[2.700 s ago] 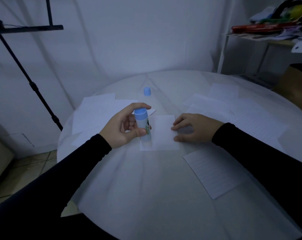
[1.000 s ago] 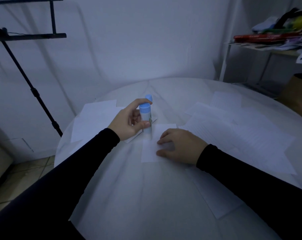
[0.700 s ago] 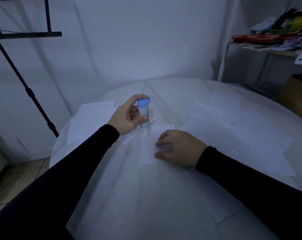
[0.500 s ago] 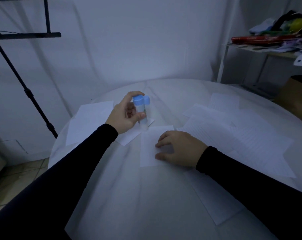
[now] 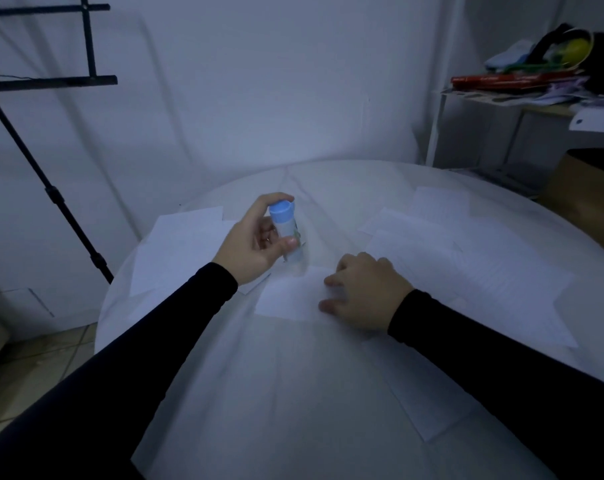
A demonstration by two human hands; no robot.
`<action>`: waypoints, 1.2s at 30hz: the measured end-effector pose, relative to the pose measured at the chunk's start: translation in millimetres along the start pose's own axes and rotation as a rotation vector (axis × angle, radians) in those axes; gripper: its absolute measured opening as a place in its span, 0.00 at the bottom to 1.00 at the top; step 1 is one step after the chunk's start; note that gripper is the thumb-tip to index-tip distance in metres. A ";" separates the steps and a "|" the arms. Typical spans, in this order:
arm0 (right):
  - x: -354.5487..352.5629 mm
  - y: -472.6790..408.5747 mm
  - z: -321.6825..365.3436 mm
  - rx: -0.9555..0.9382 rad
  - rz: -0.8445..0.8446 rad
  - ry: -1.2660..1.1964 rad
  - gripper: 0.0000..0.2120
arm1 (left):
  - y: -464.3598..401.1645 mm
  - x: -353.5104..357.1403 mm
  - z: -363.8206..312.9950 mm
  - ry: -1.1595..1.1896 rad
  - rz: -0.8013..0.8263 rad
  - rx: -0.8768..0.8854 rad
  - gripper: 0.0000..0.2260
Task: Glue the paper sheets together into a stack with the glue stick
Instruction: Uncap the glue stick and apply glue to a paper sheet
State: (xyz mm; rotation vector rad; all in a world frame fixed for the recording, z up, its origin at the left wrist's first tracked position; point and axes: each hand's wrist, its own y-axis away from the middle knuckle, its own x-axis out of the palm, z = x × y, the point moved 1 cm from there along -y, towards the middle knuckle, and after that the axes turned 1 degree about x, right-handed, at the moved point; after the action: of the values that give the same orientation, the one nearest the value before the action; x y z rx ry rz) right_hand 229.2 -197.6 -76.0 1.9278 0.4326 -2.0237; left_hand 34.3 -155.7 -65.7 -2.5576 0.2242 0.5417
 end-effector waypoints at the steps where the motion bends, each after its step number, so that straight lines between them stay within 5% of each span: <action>1: -1.3 0.2 -3.6 -0.031 0.029 -0.010 0.21 | 0.5 2.0 0.2 -0.011 0.005 -0.004 0.22; 12: 16.0 2.1 -12.2 -0.249 -0.074 -0.176 0.15 | -12.5 27.6 -3.1 -0.077 0.033 0.007 0.23; 36: 11.3 1.8 -29.3 -0.225 0.010 -0.326 0.15 | -19.5 31.9 1.1 -0.123 0.127 -0.033 0.24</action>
State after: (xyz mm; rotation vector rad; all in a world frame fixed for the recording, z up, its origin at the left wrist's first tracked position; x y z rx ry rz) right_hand 255.9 -187.0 -88.7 1.4352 0.5386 -2.1289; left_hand 67.9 -140.1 -71.2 -2.5426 0.3386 0.7542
